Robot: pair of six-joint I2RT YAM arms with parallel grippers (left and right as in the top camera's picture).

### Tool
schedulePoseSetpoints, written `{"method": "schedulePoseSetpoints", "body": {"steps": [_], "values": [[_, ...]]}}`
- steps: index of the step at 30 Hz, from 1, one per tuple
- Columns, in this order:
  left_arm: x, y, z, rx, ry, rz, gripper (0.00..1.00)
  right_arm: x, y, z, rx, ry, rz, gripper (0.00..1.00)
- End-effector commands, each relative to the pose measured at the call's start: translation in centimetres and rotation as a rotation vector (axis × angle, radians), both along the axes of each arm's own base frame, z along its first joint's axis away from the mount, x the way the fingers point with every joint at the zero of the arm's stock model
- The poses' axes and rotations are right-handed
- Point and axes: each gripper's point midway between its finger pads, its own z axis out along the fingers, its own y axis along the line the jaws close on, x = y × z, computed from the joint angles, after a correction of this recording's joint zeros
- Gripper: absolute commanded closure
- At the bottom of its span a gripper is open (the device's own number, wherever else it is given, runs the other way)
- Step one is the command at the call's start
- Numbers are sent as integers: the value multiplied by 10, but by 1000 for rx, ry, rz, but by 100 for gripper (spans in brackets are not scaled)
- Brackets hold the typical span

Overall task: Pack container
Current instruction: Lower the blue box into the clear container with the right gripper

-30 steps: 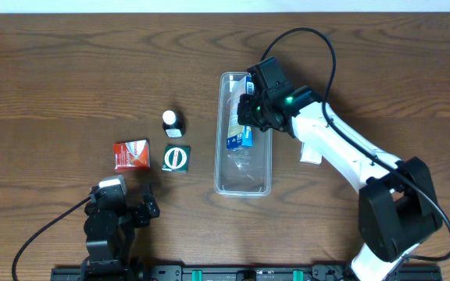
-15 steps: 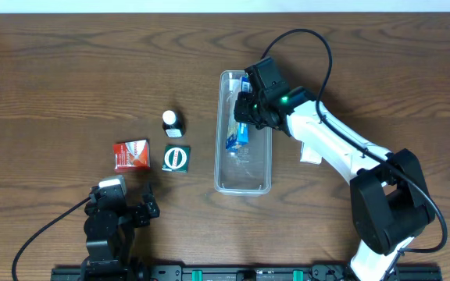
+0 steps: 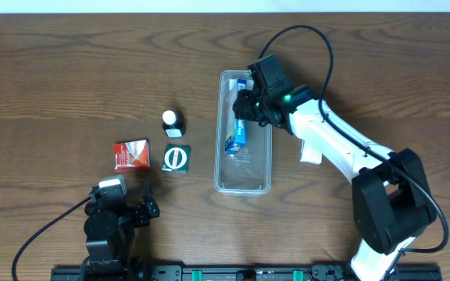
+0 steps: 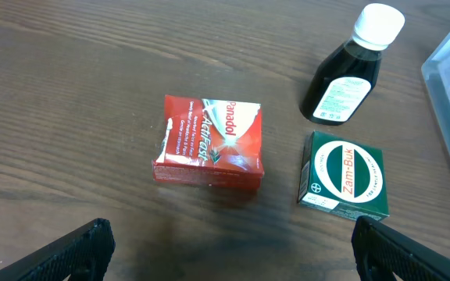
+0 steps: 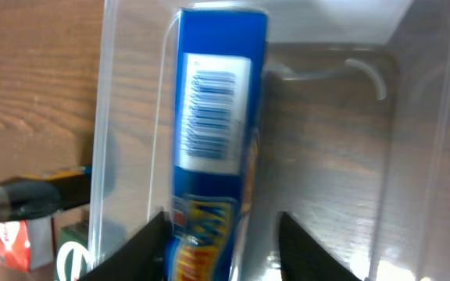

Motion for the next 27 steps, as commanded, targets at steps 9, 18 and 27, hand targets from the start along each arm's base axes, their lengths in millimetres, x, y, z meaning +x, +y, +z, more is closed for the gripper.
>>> {"method": "schedulePoseSetpoints", "body": {"steps": [9, 18, 27], "values": [[0, 0, -4, -15, 4, 5, 2, -5, -24, 42, -91, -101, 18, 90], [0, 0, -4, -15, 4, 5, 2, -4, -19, 41, -93, -111, 23, 95], [0, 0, -4, -15, 4, 5, 2, -12, -8, 41, -24, -46, -83, 94]]}}
